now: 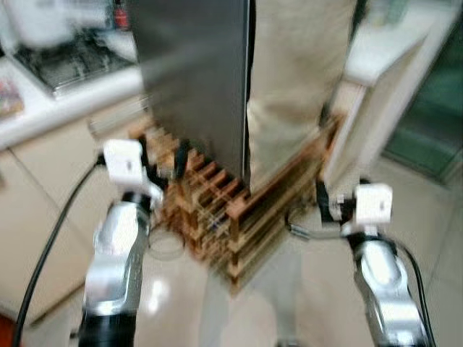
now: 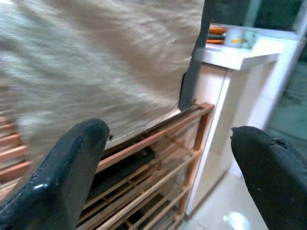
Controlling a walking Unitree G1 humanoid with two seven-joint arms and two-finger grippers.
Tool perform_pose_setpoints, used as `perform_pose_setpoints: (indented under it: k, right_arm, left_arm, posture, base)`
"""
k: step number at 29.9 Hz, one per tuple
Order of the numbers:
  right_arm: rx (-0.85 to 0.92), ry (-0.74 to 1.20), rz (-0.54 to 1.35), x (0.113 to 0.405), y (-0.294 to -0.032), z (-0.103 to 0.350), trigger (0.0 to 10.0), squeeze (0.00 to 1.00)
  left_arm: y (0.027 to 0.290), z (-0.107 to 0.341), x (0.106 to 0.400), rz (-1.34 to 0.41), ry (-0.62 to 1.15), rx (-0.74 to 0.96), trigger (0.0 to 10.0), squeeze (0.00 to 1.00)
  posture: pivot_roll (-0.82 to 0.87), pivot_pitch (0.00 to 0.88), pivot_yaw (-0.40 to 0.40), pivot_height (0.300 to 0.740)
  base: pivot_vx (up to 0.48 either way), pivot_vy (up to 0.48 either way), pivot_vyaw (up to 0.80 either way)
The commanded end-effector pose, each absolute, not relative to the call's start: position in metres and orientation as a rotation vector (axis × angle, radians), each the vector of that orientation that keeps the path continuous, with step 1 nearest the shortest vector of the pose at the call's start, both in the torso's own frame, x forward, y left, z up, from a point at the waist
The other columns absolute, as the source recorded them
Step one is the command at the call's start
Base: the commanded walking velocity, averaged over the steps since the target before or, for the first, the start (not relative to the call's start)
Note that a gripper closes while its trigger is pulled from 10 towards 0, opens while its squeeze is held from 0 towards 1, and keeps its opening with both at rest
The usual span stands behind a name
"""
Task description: Restocking fridge
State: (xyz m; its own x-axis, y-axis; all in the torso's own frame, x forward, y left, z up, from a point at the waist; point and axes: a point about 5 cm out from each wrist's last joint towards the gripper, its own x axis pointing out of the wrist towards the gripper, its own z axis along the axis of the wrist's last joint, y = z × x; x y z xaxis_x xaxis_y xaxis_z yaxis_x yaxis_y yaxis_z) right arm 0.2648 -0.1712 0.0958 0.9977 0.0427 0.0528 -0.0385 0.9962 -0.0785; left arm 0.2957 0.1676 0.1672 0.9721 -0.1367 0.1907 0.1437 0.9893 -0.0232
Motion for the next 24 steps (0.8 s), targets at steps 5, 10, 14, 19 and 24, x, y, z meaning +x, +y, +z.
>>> perform_pose_setpoints:
  k: [5,10,14,19,24]
  right_arm:
    - [-0.089,-0.069,0.052,0.268,-0.169,0.099,10.0,0.0]
    - [-0.059,-0.051,0.029,0.261,-0.17,0.095,10.0,0.0]
    - [-0.066,-0.034,0.071,0.244,-0.168,0.091,10.0,0.0]
    - [-0.068,0.018,0.06,0.229,-0.177,0.082,10.0,0.0]
    - [-0.09,-0.015,0.057,0.242,-0.176,0.087,10.0,0.0]
  left_arm:
    - [0.163,0.162,0.307,-0.173,-0.136,-0.006,10.0,0.0]
    - [0.178,0.124,0.291,-0.135,-0.016,0.025,10.0,0.0]
    - [0.197,0.094,0.255,-0.129,0.058,0.026,10.0,0.0]
    - [0.195,0.098,0.238,-0.188,0.014,0.005,10.0,0.0]
    - [0.186,0.118,0.262,-0.138,-0.068,-0.058,10.0,0.0]
  posture:
    - [-0.17,0.0,0.065,0.74]
    - [-0.19,0.0,0.082,0.74]
    - [-0.19,0.0,0.074,0.74]
    - [-0.18,0.0,0.052,0.74]
    - [-0.18,0.0,0.054,0.74]
  base:
    - [0.0,0.0,-0.75]
    - [0.0,0.0,-0.75]
    - [0.0,0.0,-0.76]
    - [0.0,0.0,-0.77]
    - [0.094,0.0,-0.62]
